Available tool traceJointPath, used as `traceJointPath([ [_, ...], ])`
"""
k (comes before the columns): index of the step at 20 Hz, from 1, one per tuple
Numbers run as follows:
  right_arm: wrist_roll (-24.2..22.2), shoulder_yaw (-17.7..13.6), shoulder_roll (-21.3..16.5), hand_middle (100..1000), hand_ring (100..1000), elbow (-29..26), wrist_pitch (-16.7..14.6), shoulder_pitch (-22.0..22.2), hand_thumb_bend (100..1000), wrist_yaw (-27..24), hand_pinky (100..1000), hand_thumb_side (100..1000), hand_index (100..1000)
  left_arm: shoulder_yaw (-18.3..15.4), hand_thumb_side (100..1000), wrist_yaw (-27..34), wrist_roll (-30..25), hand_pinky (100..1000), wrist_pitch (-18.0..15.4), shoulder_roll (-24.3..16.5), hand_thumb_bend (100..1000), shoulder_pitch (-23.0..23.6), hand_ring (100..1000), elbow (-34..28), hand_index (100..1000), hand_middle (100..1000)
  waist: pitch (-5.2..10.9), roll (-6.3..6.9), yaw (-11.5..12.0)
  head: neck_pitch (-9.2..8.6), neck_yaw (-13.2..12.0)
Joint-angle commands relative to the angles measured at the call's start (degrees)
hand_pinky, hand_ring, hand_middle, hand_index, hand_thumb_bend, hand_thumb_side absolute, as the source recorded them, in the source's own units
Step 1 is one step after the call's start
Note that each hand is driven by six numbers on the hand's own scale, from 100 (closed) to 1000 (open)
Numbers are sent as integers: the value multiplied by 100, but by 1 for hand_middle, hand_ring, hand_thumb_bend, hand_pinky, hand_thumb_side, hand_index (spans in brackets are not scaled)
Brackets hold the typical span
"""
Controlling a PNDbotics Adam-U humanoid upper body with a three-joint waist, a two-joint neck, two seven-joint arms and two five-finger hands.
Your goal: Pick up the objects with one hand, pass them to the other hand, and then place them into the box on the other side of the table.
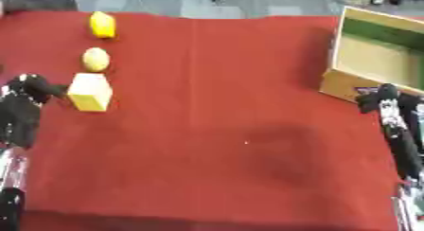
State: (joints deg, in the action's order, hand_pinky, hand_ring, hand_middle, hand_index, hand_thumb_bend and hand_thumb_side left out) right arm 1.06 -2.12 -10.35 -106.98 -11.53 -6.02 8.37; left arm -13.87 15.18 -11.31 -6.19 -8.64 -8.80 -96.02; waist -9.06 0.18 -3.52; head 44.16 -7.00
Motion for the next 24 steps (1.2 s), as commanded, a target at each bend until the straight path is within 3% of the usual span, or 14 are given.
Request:
traceJointPath([
  [1, 8, -23, -42, 161, 615, -105, -11, -50, 100, 36, 610, 802, 421, 18, 1000, 56, -13, 722, 4, -45, 343, -47, 425, -162, 421, 361, 145, -80, -2, -66, -18],
  [19, 13, -26, -35, 204, 655, -104, -15, -29, 100, 61, 616, 801, 461, -11, 999, 12, -23, 726, -16, -93, 324, -50, 429, -196, 425, 363, 161, -69, -18, -30, -51],
  [21, 17, -24, -41, 209, 659, -99, -11, -27, 100, 59, 617, 802, 465, -48, 969, -109, -27, 733, -94, -379, 278, -142, 442, -235, 437, 375, 177, -58, -33, -11, -56],
  [24, -1, -19, -88, 214, 663, -90, -13, -1, 100, 71, 619, 802, 470, 6, 916, -414, -199, 760, -407, -1364, 173, -386, 500, -211, 538, 447, 217, -4, -49, -5, -55],
])
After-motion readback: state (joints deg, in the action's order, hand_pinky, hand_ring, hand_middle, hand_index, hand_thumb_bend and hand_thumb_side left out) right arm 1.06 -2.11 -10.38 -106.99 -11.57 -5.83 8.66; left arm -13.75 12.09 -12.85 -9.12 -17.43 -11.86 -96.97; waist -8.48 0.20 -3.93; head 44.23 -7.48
